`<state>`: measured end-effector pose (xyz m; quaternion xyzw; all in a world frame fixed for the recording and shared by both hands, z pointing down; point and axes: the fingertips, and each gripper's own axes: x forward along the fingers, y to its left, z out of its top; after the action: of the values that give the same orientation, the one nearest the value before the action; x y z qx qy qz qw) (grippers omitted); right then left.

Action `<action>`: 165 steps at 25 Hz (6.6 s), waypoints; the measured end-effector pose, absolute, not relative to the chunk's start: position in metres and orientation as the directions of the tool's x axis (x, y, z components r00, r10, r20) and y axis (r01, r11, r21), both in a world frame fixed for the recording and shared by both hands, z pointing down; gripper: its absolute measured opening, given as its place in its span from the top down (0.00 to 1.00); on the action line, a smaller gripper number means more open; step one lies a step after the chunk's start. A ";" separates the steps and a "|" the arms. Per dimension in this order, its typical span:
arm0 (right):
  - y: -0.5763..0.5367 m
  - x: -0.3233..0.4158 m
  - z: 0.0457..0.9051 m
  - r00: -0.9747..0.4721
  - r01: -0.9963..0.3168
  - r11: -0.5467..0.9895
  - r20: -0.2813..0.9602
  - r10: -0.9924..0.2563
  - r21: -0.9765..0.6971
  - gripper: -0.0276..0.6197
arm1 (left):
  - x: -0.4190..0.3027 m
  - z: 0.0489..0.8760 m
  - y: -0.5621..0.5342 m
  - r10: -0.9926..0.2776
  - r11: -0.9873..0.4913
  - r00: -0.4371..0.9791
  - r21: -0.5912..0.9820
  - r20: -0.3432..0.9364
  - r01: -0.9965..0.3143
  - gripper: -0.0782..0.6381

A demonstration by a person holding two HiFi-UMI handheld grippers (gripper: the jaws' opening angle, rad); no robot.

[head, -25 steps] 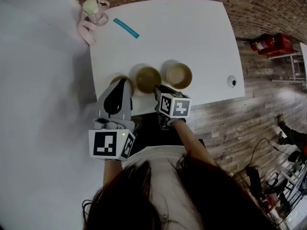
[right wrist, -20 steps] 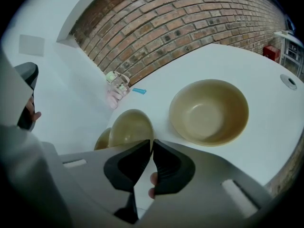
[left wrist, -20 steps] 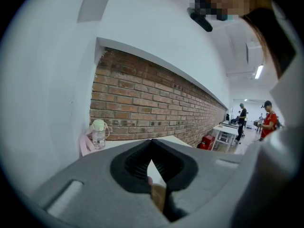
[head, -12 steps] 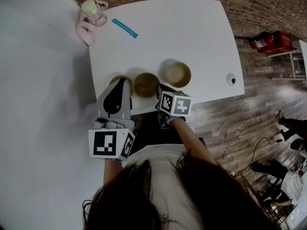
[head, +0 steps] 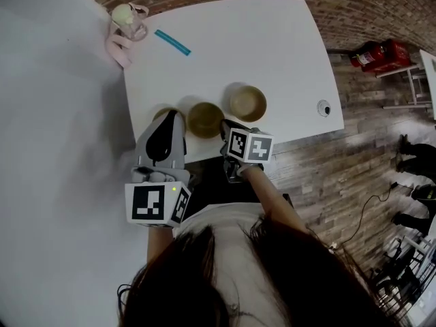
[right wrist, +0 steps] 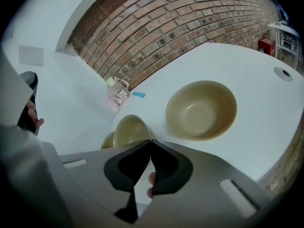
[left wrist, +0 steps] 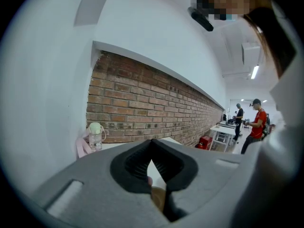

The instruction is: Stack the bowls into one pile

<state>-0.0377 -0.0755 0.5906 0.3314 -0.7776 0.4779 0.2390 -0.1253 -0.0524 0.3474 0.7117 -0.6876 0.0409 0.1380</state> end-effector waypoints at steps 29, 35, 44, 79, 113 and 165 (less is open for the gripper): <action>-0.093 -0.001 0.545 -0.671 -0.738 0.298 0.611 -0.420 -0.605 0.95 | -0.086 0.322 -0.060 -0.973 -0.143 0.165 0.137 0.163 -0.980 0.89; -0.101 0.011 0.542 -0.654 -0.748 0.268 0.604 -0.455 -0.608 0.95 | -0.077 0.318 -0.067 -0.968 -0.178 0.199 0.137 0.152 -0.974 0.89; -0.113 0.031 0.538 -0.622 -0.762 0.222 0.595 -0.508 -0.608 0.95 | -0.066 0.316 -0.079 -0.959 -0.227 0.246 0.137 0.141 -0.964 0.89; -0.142 0.077 0.560 -0.514 -0.806 0.067 0.639 -0.572 -0.588 0.94 | -0.045 0.328 -0.121 -0.925 -0.319 0.342 0.150 0.165 -0.936 0.89; -0.145 0.085 0.575 -0.511 -0.821 0.070 0.675 -0.533 -0.566 0.92 | -0.044 0.327 -0.124 -0.939 -0.278 0.300 0.137 0.172 -0.951 0.89; -0.136 -0.031 0.543 -0.656 -0.754 0.380 0.645 -0.392 -0.536 0.93 | -0.167 0.305 -0.084 -0.986 0.034 -0.013 0.121 0.167 -0.992 0.89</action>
<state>-0.0309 -0.1355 0.5433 0.3564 -0.8032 0.4278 0.2116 -0.1672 -0.0841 0.3053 0.6949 -0.7116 0.0151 0.1023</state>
